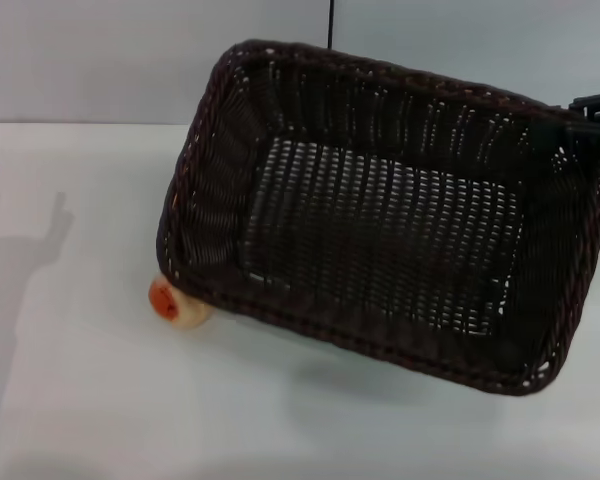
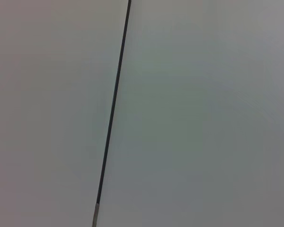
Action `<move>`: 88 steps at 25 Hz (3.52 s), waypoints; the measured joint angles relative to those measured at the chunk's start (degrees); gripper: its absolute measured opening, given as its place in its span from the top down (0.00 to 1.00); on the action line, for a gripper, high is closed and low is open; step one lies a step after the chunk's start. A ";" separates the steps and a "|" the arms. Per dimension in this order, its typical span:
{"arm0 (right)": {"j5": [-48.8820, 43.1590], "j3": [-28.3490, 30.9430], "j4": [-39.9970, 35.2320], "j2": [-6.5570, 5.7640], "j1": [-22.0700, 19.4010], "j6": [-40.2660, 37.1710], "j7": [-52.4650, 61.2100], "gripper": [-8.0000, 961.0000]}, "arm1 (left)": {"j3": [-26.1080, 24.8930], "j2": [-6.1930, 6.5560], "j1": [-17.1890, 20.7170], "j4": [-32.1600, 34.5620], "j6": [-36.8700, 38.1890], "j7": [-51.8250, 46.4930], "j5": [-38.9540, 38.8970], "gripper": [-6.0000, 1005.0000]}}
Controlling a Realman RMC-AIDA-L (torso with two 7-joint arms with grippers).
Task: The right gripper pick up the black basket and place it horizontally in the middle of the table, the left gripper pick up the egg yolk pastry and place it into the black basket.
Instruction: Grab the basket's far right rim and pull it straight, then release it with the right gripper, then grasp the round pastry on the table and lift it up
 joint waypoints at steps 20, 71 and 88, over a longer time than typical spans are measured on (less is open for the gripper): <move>-2.74 -8.55 11.15 0.08 5.69 3.14 -12.04 0.71 | 0.00 -0.08 -0.16 -0.79 -0.19 0.00 -0.01 0.17; 48.32 5.29 28.05 8.89 -16.45 24.53 -47.95 0.55 | 25.79 0.95 -1.12 24.53 8.74 -28.04 0.02 0.17; 48.35 6.56 30.65 8.88 -17.74 24.43 -48.07 0.55 | 53.39 1.23 -2.66 36.82 -1.88 -38.58 1.74 0.17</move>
